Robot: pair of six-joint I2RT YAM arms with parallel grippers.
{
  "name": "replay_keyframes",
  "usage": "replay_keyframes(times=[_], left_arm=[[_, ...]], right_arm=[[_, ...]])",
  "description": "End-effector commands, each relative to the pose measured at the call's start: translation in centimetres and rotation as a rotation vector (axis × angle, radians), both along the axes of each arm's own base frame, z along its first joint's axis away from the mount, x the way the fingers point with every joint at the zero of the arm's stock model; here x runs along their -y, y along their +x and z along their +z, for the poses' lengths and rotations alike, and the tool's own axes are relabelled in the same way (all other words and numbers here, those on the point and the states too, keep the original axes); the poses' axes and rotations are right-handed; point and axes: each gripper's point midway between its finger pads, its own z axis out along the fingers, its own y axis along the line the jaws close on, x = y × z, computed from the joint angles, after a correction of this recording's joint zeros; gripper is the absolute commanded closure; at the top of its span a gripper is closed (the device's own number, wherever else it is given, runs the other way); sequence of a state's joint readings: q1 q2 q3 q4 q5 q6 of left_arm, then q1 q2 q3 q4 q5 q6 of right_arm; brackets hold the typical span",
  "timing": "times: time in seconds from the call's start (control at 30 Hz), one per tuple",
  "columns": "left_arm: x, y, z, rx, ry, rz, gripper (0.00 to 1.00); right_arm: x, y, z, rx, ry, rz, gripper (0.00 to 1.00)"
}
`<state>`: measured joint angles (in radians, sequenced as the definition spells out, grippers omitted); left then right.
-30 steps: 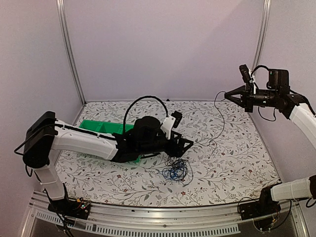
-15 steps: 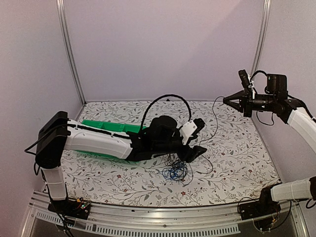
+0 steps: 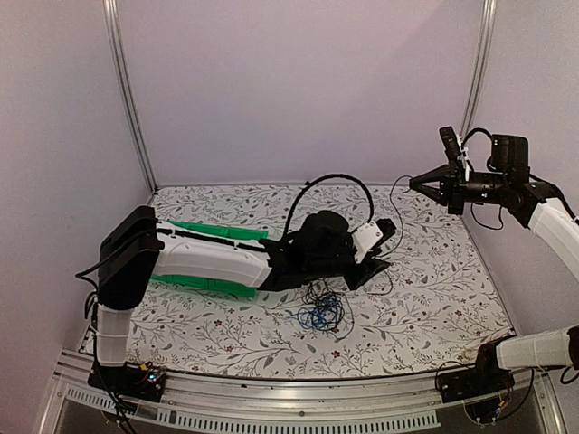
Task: Untangle the cables
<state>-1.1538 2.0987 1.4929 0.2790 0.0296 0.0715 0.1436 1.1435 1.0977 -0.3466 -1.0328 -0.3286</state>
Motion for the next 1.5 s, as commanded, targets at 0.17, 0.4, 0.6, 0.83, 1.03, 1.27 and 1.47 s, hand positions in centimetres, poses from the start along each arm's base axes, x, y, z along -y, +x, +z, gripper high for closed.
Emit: replay_keyframes(times=[0.17,0.4,0.6,0.83,1.03,1.27,1.47], left_arm=[[-0.2,1.8,0.2,0.053,0.009,0.063,0.91],[-3.5,2.1,6.4,0.078,-0.037,0.141,1.0],[-10.2,2.8,11.9,0.052,0.064,0.278,1.0],[-22.2,4.8,16.1,0.004,0.135,0.56,1.0],[-33.5,5.5,18.2,-0.03,0.159,0.823,1.0],[-43.7,5.2,17.7,-0.068,0.113,1.052,1.0],[-48.9,5.8,14.0,-0.105,0.179,1.189,1.0]], right_arm=[[-0.2,-1.0,0.6,0.021,0.021,0.03,1.0],[0.2,-0.6,-2.5,0.005,-0.011,0.004,0.74],[0.8,-0.3,-5.0,-0.008,-0.032,-0.047,0.46],[0.6,-0.1,-6.9,-0.046,-0.048,-0.03,0.4],[0.7,0.2,-7.7,-0.049,-0.076,-0.034,0.4],[0.8,0.3,-8.2,-0.047,-0.09,-0.034,0.41],[0.8,0.6,-9.0,-0.057,-0.101,-0.035,0.41]])
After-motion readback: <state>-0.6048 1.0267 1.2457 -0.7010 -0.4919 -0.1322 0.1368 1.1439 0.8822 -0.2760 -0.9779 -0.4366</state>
